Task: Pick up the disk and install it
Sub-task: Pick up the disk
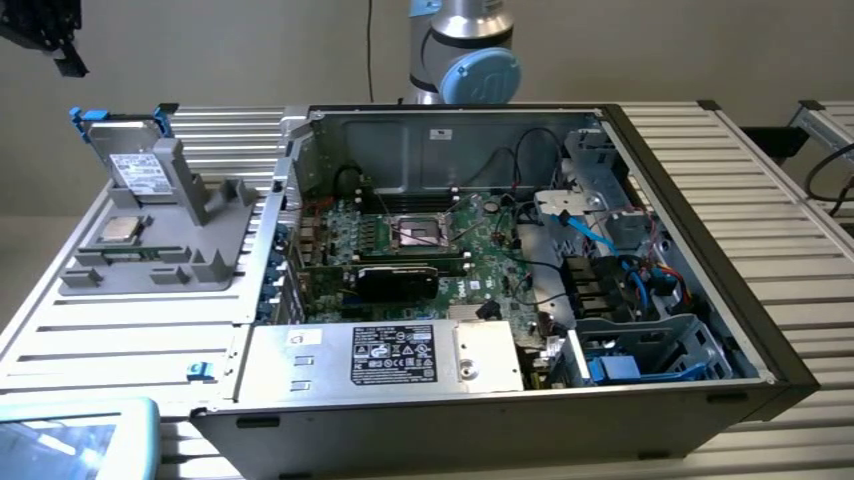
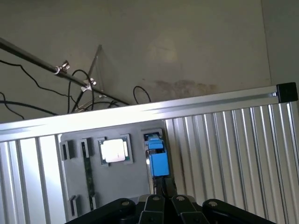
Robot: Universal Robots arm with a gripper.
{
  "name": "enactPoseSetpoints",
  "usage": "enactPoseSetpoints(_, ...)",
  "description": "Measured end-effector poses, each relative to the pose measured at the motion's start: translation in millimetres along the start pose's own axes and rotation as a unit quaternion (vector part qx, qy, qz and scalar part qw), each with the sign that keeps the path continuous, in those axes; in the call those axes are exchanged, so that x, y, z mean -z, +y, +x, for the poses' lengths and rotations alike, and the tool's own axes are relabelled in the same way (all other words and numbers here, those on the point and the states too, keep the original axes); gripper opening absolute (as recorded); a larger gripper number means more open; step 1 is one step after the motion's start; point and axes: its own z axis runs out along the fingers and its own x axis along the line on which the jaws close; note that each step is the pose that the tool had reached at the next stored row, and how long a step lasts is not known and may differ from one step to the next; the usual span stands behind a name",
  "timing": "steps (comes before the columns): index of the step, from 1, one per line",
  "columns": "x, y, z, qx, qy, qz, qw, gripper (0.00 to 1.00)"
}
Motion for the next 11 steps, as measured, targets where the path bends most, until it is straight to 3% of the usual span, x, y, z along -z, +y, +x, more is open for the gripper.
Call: enactPoseSetpoints(11,0.0,0.0,0.0,0.020,0.0006,-0.0005,0.9998,0.11)
